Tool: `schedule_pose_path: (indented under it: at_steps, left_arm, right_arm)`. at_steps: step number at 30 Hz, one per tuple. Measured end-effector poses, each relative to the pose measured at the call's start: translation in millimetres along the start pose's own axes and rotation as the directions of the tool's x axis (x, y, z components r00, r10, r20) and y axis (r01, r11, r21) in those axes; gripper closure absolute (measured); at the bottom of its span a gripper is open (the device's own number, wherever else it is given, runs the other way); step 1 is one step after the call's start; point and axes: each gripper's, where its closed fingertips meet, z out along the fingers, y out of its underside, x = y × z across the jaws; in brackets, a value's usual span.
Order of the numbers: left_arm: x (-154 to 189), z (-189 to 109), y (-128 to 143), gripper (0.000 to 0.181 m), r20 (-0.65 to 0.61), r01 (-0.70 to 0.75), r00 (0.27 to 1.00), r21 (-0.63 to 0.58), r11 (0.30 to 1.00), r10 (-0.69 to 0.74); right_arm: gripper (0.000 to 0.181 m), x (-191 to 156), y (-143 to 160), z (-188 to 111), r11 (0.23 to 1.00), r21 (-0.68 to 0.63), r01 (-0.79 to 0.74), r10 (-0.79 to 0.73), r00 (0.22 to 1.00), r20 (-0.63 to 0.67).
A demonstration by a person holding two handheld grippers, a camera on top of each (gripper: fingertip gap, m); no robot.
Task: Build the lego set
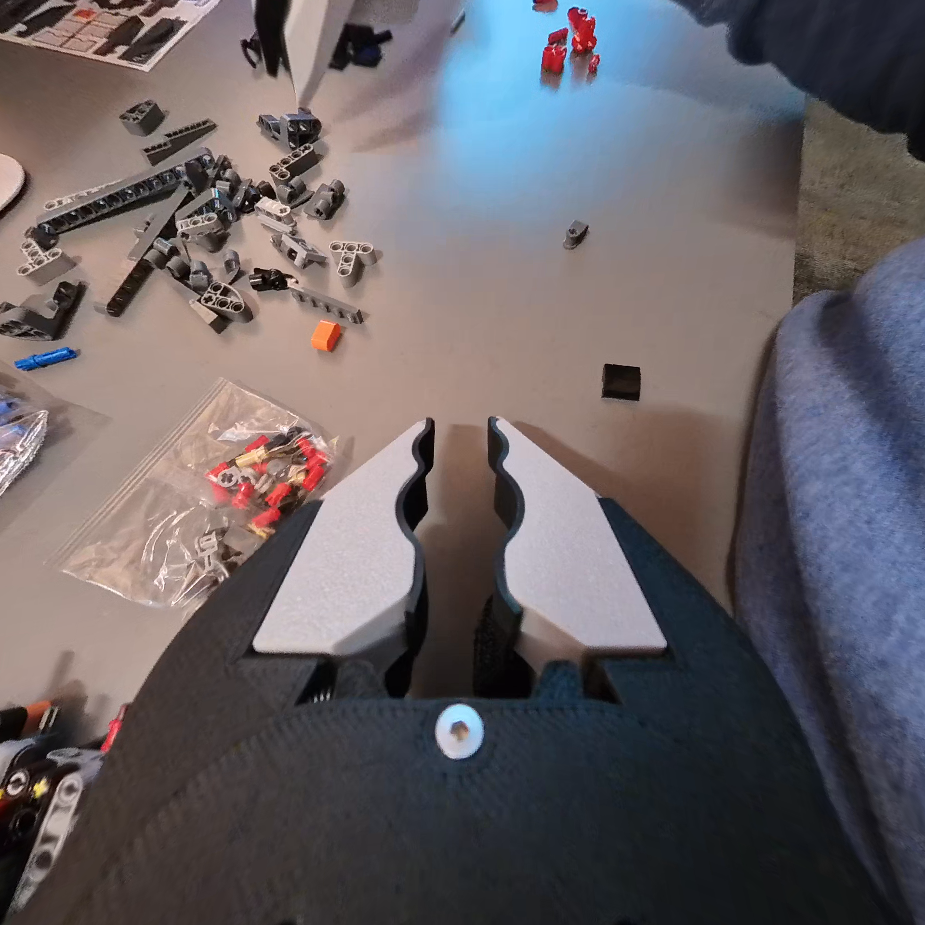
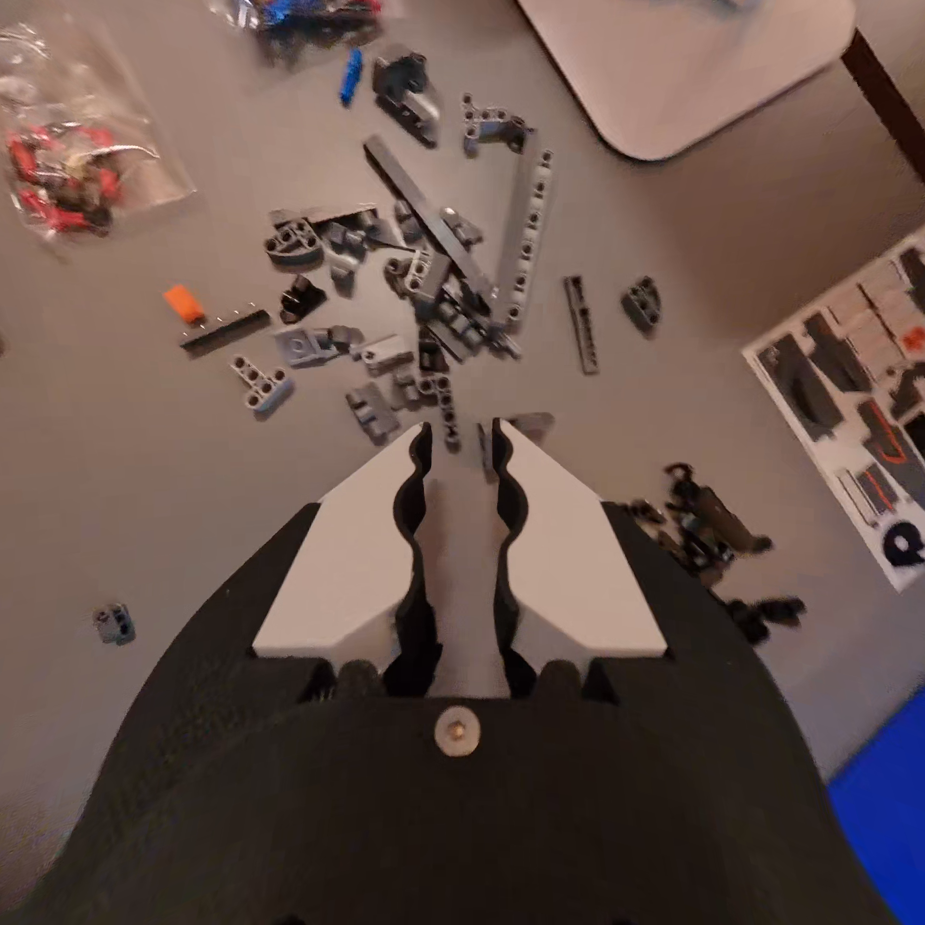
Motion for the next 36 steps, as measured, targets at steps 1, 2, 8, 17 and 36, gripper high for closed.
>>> schedule_pose_path:
  at_steps: [1,2,8,17,36]
  left_arm:
    - [-0.8,-1.2,0.2,0.162,0.001,0.004,1.0,0.003,1.0,-0.004]
    - [-1.5,-2.1,0.1,0.162,0.002,0.006,1.0,0.005,1.0,-0.006]
    - [-1.6,-3.3,-0.5,0.162,0.004,0.002,1.0,0.007,1.0,-0.002]
    - [-2.6,-1.1,1.0,0.162,0.001,0.008,1.0,0.001,1.0,-0.008]
    - [-1.0,1.3,1.0,0.162,0.003,0.004,1.0,-0.008,1.0,-0.004]
  right_arm:
    - [0.159,-4.9,-2.6,4.8,1.0,0.009,0.005,-0.005,1.0,0.018]
    - [0.158,-8.4,-4.4,9.8,1.0,0.009,-0.002,0.001,0.999,0.033]
    - [0.169,-18.1,-20.7,32.9,1.0,0.005,-0.011,0.011,0.999,0.051]
    - [0.176,-20.2,-18.3,51.6,0.999,-0.025,-0.022,0.024,0.997,0.075]
    - [0.171,107.5,68.2,-20.5,0.95,-0.02,-0.313,0.304,0.935,-0.184]
